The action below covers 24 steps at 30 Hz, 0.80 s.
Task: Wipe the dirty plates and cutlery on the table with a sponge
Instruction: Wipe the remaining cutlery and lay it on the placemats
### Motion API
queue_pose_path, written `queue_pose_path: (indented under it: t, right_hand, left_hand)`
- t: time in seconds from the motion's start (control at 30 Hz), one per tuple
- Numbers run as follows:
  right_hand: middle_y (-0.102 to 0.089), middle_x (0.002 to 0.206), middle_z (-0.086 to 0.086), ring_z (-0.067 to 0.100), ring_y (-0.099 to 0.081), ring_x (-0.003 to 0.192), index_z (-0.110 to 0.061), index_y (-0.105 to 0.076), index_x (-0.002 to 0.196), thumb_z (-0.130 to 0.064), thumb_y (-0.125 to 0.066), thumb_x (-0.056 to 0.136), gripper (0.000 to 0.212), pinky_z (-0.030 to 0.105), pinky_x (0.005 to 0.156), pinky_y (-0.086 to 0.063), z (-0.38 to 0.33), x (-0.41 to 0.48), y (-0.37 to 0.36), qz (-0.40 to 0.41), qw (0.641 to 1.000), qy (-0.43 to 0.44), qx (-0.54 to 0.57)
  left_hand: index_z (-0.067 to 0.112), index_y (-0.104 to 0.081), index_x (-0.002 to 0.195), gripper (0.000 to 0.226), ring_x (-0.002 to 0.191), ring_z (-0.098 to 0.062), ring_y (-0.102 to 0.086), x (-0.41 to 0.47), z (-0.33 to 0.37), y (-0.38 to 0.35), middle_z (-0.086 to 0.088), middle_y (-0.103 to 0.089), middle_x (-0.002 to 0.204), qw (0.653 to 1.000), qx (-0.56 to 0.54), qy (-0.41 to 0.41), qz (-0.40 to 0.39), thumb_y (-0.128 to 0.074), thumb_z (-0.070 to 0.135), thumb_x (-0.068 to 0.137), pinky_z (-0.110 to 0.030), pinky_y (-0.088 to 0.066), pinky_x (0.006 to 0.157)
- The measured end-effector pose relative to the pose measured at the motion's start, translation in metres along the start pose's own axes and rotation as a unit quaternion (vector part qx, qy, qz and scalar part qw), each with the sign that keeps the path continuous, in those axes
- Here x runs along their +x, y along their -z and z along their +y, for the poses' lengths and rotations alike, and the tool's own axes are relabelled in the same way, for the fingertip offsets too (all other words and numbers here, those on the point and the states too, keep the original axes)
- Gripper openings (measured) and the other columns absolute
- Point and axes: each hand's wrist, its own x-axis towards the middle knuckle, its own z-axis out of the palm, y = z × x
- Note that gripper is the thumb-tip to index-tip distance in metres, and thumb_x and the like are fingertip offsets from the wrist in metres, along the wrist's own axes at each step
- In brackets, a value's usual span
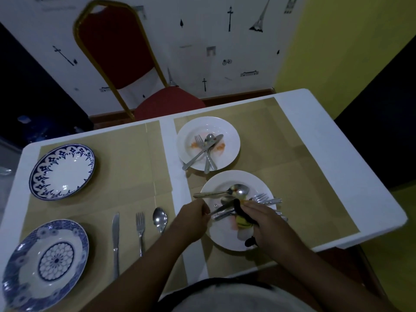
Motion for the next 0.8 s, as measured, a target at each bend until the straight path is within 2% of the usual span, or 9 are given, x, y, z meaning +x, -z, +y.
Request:
queue_pose_path:
  t: [0.1, 0.2, 0.27, 0.33, 0.4, 0.53, 0.63, 0.73, 0.8]
  right_hand:
    - [-0.043, 0.142, -0.010, 0.006, -0.033, 0.134, -0.026, -0.046, 0.137, 0.003, -0.044, 0.080, 0.064, 0.027, 0.112, -0.027, -0.004, -0.001, -0.006, 0.037, 0.999, 0.030, -0.005]
    - [-0.044, 0.143, -0.001, 0.014, -0.034, 0.135, -0.016, -0.047, 0.136, -0.003, -0.033, 0.076, 0.063, 0.034, 0.113, -0.026, -0.012, -0.004, -0.017, 0.013, 0.991, 0.121, -0.055]
    - [-0.044, 0.143, 0.005, 0.019, -0.034, 0.135, -0.011, -0.047, 0.136, -0.006, -0.031, 0.073, 0.064, 0.040, 0.112, -0.026, -0.011, -0.002, -0.024, -0.011, 0.980, 0.174, -0.093]
    - [-0.044, 0.143, 0.007, 0.019, -0.033, 0.135, -0.009, -0.045, 0.136, -0.004, -0.052, 0.071, 0.065, 0.043, 0.110, -0.026, -0.003, 0.002, -0.025, -0.029, 0.973, 0.187, -0.130]
    - [-0.041, 0.145, 0.009, 0.022, -0.032, 0.135, -0.008, -0.041, 0.138, -0.006, -0.073, 0.058, 0.086, 0.046, 0.110, -0.026, 0.004, 0.009, -0.021, -0.052, 0.969, 0.193, -0.143]
    - [-0.040, 0.144, 0.013, 0.028, -0.035, 0.135, -0.003, -0.043, 0.136, 0.004, -0.068, 0.055, 0.085, 0.043, 0.111, -0.026, 0.011, 0.026, -0.006, -0.051, 0.970, 0.182, -0.155]
    - [-0.038, 0.146, 0.011, 0.024, -0.031, 0.138, -0.006, -0.039, 0.139, 0.004, -0.062, 0.072, 0.071, 0.034, 0.115, -0.020, 0.020, 0.036, 0.004, -0.021, 0.982, 0.113, -0.149]
    - [-0.038, 0.147, 0.006, 0.018, -0.029, 0.138, -0.010, -0.040, 0.139, 0.005, -0.050, 0.082, 0.060, 0.027, 0.114, -0.017, 0.023, 0.040, 0.015, 0.012, 0.995, 0.032, -0.090]
    - [-0.041, 0.145, 0.001, 0.012, -0.032, 0.135, -0.015, -0.040, 0.140, 0.005, -0.046, 0.083, 0.060, 0.027, 0.114, -0.022, 0.018, 0.039, 0.017, 0.034, 0.997, 0.032, -0.063]
  left_hand:
    - [0.018, -0.068, 0.120, 0.025, 0.094, -0.013, -0.067, -0.015, -0.002, 0.006, -0.004, -0.072, 0.107, 0.992, -0.106, 0.039, -0.050, -0.063, 0.017, 0.095, -0.022, -0.053, 0.079]
    - [0.019, -0.074, 0.108, 0.017, 0.081, -0.010, -0.067, -0.031, 0.006, 0.007, -0.006, -0.075, 0.094, 0.974, -0.206, 0.064, -0.066, -0.063, 0.015, 0.096, -0.019, -0.050, 0.068]
    - [0.014, -0.075, 0.108, 0.017, 0.069, -0.002, -0.063, -0.039, 0.011, 0.006, -0.003, -0.074, 0.088, 0.958, -0.267, 0.085, -0.067, -0.063, 0.015, 0.097, -0.012, -0.045, 0.055]
    - [0.008, -0.074, 0.113, 0.020, 0.058, 0.006, -0.060, -0.045, 0.012, 0.007, -0.001, -0.072, 0.083, 0.945, -0.307, 0.097, -0.066, -0.062, 0.010, 0.097, -0.007, -0.041, 0.049]
    - [0.005, -0.074, 0.112, 0.021, 0.047, 0.007, -0.053, -0.050, 0.012, 0.009, 0.000, -0.068, 0.077, 0.939, -0.321, 0.097, -0.072, -0.059, 0.005, 0.098, -0.008, -0.037, 0.045]
    - [0.010, -0.077, 0.106, 0.022, 0.057, 0.001, -0.054, -0.057, 0.012, 0.012, 0.001, -0.066, 0.074, 0.930, -0.349, 0.097, -0.063, -0.057, 0.004, 0.098, -0.010, -0.042, 0.054]
    - [0.010, -0.077, 0.103, 0.022, 0.071, -0.014, -0.060, -0.062, 0.012, 0.012, -0.005, -0.066, 0.078, 0.912, -0.381, 0.119, -0.093, -0.056, 0.006, 0.099, -0.023, -0.052, 0.063]
    - [0.009, -0.072, 0.105, 0.018, 0.068, -0.009, -0.067, -0.064, 0.012, 0.014, -0.005, -0.072, 0.084, 0.924, -0.350, 0.120, -0.101, -0.056, 0.007, 0.099, -0.022, -0.045, 0.053]
    - [0.012, -0.072, 0.108, 0.017, 0.060, -0.002, -0.063, -0.060, 0.012, 0.015, 0.000, -0.074, 0.087, 0.942, -0.305, 0.111, -0.085, -0.058, 0.010, 0.098, -0.018, -0.045, 0.053]
